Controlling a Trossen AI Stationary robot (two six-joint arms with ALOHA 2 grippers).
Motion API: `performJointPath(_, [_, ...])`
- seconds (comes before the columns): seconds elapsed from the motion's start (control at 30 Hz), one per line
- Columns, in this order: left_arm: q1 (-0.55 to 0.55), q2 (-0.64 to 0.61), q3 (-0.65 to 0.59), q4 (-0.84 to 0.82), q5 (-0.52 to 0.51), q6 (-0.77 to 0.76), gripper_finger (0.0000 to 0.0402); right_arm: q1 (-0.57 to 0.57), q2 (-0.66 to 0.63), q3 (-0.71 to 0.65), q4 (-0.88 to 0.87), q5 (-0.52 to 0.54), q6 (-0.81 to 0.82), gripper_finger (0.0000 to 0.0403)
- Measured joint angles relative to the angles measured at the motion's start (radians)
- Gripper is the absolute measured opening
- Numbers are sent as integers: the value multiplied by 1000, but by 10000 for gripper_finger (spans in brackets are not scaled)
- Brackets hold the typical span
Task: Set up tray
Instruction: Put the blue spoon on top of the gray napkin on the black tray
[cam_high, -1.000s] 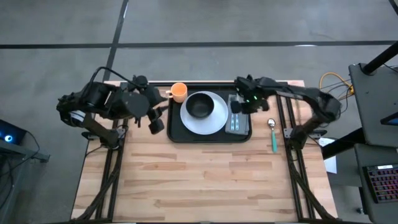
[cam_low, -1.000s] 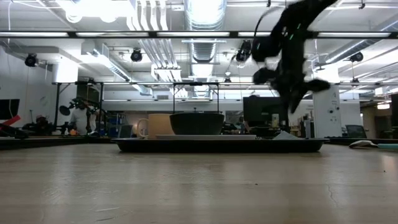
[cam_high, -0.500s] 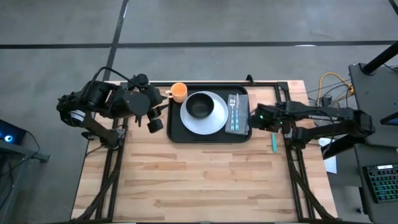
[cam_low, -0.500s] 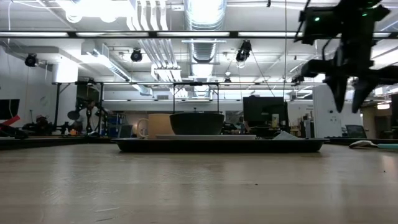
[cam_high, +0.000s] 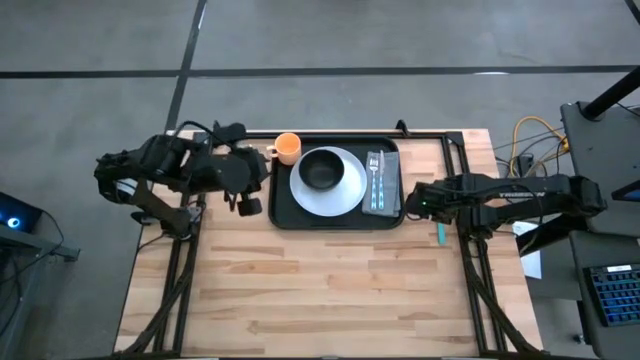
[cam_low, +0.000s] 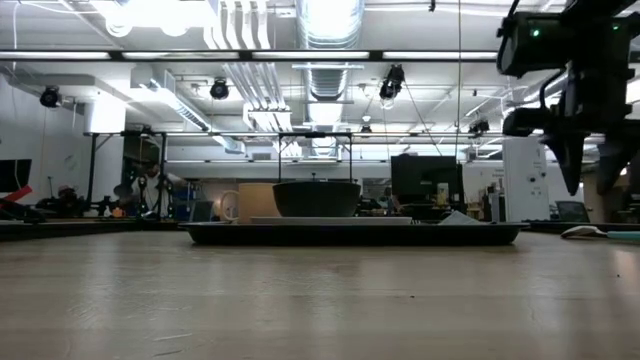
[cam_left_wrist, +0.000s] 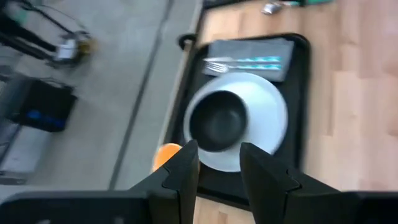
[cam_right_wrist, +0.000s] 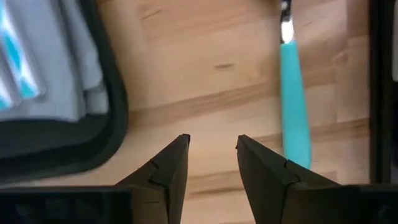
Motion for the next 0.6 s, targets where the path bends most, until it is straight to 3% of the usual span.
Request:
performJointPath(0.13, [0,2,-16,2,103,-8,100,0,61,0,-1,6,2,115])
performJointPath(0.27, [-1,2,-29,-2,106,-59,100,-1,157,0,0,8,-27,105])
performJointPath(0.43, [-1,1,-46,-41,107,-98,100,0,284,-1,-14,-82,-135,100])
performJointPath(0.6, [-1,1,-72,-73,108,-101,100,0,337,15,-33,-86,-144,111])
